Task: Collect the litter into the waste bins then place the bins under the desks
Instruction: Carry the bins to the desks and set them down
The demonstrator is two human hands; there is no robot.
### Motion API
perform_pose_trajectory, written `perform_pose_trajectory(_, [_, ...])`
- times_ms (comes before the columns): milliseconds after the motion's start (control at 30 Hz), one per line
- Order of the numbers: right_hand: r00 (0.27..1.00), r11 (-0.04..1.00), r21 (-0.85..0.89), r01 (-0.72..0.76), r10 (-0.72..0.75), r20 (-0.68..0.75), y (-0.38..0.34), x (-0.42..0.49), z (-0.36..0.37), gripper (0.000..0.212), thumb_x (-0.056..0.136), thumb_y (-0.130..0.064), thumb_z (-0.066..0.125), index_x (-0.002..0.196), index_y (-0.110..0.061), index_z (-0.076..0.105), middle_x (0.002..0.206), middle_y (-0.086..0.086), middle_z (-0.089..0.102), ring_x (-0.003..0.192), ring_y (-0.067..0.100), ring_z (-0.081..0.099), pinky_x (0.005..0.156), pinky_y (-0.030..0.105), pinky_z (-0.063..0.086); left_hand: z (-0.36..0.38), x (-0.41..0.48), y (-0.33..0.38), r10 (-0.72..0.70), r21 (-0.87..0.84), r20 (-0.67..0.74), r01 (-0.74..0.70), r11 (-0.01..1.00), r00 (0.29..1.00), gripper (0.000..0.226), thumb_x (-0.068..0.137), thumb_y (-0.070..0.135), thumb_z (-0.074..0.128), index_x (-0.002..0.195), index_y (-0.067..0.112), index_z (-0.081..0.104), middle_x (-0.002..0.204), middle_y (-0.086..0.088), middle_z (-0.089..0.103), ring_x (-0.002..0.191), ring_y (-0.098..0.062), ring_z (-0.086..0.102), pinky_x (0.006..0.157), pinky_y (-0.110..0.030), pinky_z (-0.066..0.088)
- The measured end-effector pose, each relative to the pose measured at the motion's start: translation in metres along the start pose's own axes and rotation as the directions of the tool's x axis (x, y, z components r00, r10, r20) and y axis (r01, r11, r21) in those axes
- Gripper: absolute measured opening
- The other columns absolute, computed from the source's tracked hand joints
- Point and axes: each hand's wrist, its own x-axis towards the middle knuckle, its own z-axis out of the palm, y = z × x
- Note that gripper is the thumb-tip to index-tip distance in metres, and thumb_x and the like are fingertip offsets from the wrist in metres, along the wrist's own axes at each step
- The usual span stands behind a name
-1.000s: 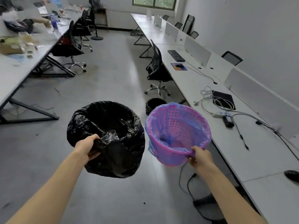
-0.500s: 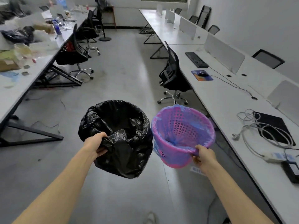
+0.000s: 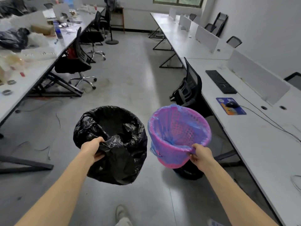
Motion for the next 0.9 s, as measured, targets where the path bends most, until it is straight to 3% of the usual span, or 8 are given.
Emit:
perform_pose_trajectory(233, [0.998, 1.000, 0.009, -0.009, 0.010, -0.065, -0.085, 0.084, 0.129, 0.016, 0.092, -0.007, 0.057, 0.107, -0.001, 0.055, 0.079, 0.016, 0.055, 0.037, 0.015, 0.056, 0.035, 0.018, 0.043, 0.066, 0.133, 0.140, -0.003, 0.041, 0.046, 0.001, 0.999, 0.999, 0.016, 0.084, 0.013, 0.068, 0.086, 0.010, 0.053, 0.093, -0.011, 0.061, 0.093, -0.030, 0.063, 0.081, -0.040, 0.054])
perform_pose_trajectory(367, [0.995, 0.999, 0.041, -0.024, 0.027, -0.096, -0.124, 0.135, 0.184, 0.020, 0.092, -0.008, 0.058, 0.111, -0.001, 0.057, 0.088, 0.018, 0.058, 0.059, 0.023, 0.056, 0.036, 0.019, 0.044, 0.113, 0.201, 0.206, -0.017, 0.102, 0.082, 0.009, 0.995, 0.997, 0.015, 0.084, 0.013, 0.068, 0.088, 0.009, 0.055, 0.095, -0.012, 0.063, 0.082, -0.027, 0.064, 0.079, -0.041, 0.054])
perform_pose_trajectory(500, [0.994, 0.996, 0.086, -0.033, 0.042, -0.104, -0.168, 0.211, 0.246, 0.023, 0.092, -0.007, 0.058, 0.114, -0.003, 0.056, 0.090, 0.017, 0.059, 0.062, 0.023, 0.056, 0.035, 0.017, 0.043, 0.173, 0.280, 0.272, -0.018, 0.138, 0.107, 0.003, 0.990, 0.994, 0.025, 0.083, 0.014, 0.068, 0.105, 0.008, 0.056, 0.098, -0.012, 0.065, 0.090, -0.028, 0.066, 0.078, -0.040, 0.055])
perform_pose_trajectory(633, [0.995, 0.996, 0.083, -0.042, 0.049, -0.084, -0.223, 0.296, 0.312, 0.024, 0.090, -0.006, 0.059, 0.113, -0.004, 0.057, 0.094, 0.018, 0.060, 0.063, 0.022, 0.056, 0.037, 0.018, 0.044, 0.237, 0.350, 0.337, -0.019, 0.137, 0.100, 0.005, 0.991, 0.995, 0.031, 0.085, 0.013, 0.067, 0.113, 0.008, 0.053, 0.097, -0.011, 0.064, 0.100, -0.031, 0.065, 0.086, -0.042, 0.056])
perform_pose_trajectory(800, [0.997, 0.995, 0.077, -0.058, 0.061, -0.046, -0.310, 0.390, 0.387, 0.002, 0.092, -0.007, 0.058, 0.093, -0.006, 0.057, 0.077, 0.013, 0.058, 0.057, 0.020, 0.053, 0.041, 0.019, 0.046, 0.306, 0.428, 0.420, 0.000, 0.128, 0.065, -0.008, 0.992, 0.998, 0.027, 0.087, 0.012, 0.065, 0.111, 0.007, 0.053, 0.090, -0.010, 0.063, 0.081, -0.026, 0.063, 0.078, -0.039, 0.052])
perform_pose_trajectory(900, [0.998, 0.998, 0.044, -0.038, 0.040, -0.041, -0.368, 0.448, 0.438, 0.006, 0.092, -0.007, 0.059, 0.088, -0.009, 0.056, 0.076, 0.013, 0.058, 0.058, 0.020, 0.052, 0.043, 0.022, 0.044, 0.348, 0.477, 0.476, 0.003, 0.097, 0.048, -0.008, 0.995, 0.999, 0.029, 0.087, 0.012, 0.065, 0.112, 0.006, 0.052, 0.087, -0.010, 0.062, 0.076, -0.024, 0.061, 0.077, -0.039, 0.051])
